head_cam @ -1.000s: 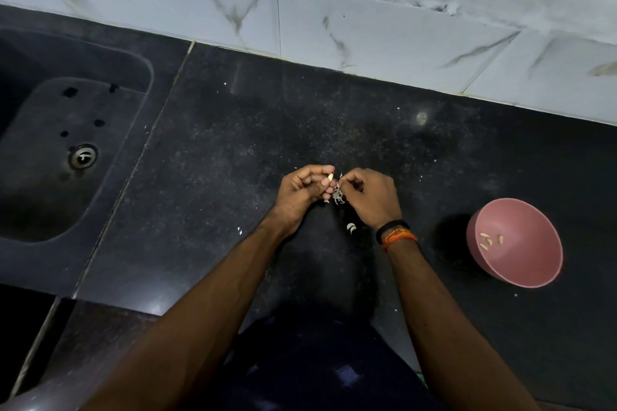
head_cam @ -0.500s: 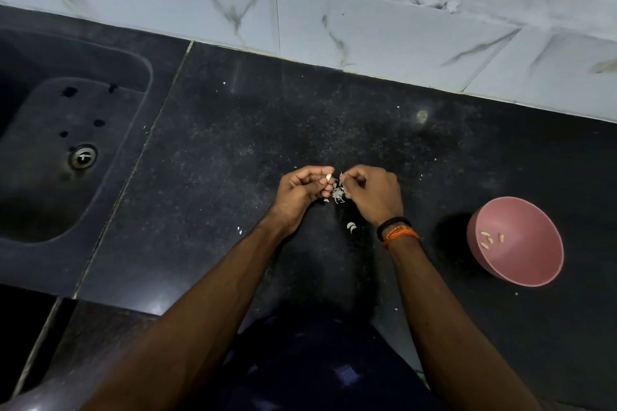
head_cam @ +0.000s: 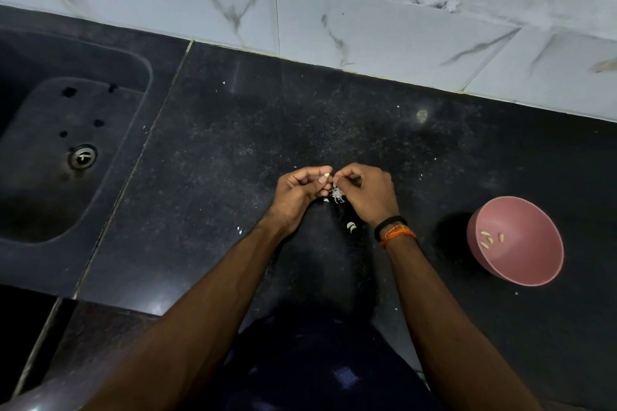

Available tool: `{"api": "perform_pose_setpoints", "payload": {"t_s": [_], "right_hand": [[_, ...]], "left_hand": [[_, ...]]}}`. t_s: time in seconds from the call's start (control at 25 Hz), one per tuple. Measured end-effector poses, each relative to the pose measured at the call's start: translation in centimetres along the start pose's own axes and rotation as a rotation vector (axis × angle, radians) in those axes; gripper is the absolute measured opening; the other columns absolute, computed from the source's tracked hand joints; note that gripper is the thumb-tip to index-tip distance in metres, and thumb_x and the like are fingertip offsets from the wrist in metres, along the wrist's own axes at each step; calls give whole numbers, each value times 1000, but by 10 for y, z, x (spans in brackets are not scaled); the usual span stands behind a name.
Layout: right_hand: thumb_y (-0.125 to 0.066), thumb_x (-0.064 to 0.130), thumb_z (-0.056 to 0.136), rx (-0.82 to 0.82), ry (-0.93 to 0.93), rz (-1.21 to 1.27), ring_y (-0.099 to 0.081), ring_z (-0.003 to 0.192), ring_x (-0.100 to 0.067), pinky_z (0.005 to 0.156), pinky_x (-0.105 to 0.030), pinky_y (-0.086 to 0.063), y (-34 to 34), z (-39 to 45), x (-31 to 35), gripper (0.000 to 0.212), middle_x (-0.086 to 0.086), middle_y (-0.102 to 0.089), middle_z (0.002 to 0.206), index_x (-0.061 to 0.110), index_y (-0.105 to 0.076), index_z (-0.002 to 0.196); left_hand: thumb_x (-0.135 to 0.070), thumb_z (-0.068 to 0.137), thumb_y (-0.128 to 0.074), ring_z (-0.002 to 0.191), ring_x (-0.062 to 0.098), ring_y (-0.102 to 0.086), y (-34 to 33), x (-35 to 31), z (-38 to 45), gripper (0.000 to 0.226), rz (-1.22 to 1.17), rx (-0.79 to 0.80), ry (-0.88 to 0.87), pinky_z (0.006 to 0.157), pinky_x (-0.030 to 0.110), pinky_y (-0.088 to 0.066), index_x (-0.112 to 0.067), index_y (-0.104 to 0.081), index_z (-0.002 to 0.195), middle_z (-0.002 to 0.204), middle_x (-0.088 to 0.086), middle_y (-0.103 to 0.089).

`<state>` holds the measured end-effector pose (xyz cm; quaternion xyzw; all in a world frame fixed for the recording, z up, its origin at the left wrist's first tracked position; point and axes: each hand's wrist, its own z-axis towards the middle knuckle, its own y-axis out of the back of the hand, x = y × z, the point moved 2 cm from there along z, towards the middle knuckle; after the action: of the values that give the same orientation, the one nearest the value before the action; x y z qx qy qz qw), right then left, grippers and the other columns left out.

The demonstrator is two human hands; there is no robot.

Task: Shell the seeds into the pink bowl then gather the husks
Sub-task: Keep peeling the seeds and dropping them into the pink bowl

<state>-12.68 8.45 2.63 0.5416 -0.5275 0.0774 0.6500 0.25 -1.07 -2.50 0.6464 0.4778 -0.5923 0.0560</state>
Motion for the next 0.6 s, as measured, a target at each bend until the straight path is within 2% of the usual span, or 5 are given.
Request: {"api": "perform_pose_setpoints", "payload": {"t_s": [0.16,0.28,0.6], "right_hand": [[-73,21,89,5,26,27,-68,89,-4,83,-24,-56,-1,0,-1,12,9,-73,97,21,-79,99],[-73,23,91,3,58,15,-67,86,-2,78,-19,-52,1,-1,0,11,9,-71,94,20,-80,99],[-69,20,92,-18,164,-84,-66,80,-9,76,-36,-58,3,-2,1,10,4,-69,90,17,-78,95]], "left_hand": [[8,93,-60,77,15,-70,0,-1,-1,19,47,35,-10,73,25,-58,0,-67,108,86,10,-75],[7,93,-60,76,15,-70,-1,-1,-1,15,52,38,-11,71,25,-58,-1,-68,103,84,10,-75],[5,93,-61,73,17,-69,-2,0,-1,12,53,34,-8,67,26,-56,1,-69,101,84,12,-74]]}}
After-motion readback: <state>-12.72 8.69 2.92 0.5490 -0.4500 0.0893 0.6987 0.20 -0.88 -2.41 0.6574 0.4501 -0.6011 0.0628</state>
